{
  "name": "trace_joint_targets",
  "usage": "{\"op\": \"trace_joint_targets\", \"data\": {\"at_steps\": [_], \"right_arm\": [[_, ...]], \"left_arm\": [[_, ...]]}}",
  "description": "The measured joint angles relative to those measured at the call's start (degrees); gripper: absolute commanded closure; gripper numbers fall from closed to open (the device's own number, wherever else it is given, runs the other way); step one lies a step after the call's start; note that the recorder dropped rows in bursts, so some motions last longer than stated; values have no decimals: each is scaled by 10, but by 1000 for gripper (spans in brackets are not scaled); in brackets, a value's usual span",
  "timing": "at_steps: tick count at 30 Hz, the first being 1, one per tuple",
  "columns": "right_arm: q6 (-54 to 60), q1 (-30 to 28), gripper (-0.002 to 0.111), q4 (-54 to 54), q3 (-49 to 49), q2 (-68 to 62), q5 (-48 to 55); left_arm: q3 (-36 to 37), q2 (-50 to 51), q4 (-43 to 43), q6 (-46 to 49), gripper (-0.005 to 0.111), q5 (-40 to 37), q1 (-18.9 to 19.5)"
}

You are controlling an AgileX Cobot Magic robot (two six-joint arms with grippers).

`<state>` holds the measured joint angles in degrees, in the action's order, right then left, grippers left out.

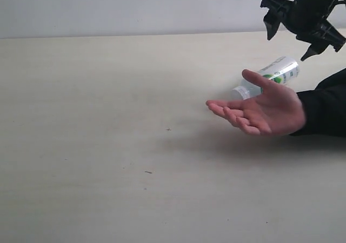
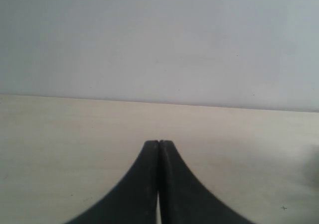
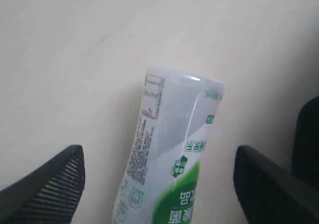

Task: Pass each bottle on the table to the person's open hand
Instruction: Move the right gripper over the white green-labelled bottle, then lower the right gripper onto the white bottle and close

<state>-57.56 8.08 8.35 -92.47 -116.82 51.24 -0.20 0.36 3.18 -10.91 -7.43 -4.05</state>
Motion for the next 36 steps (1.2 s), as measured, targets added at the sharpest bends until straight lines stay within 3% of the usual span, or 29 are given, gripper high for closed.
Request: {"op": "trace_joint_targets", "data": {"at_steps": [6,36], "right_arm": [[25,9,31,-65,0,-60,13],[4,15,31,-15,0,-102,-68]], "left_arm": [[0,0,0,0,107,0,0],[0,0,0,0,107,0,0]]}}
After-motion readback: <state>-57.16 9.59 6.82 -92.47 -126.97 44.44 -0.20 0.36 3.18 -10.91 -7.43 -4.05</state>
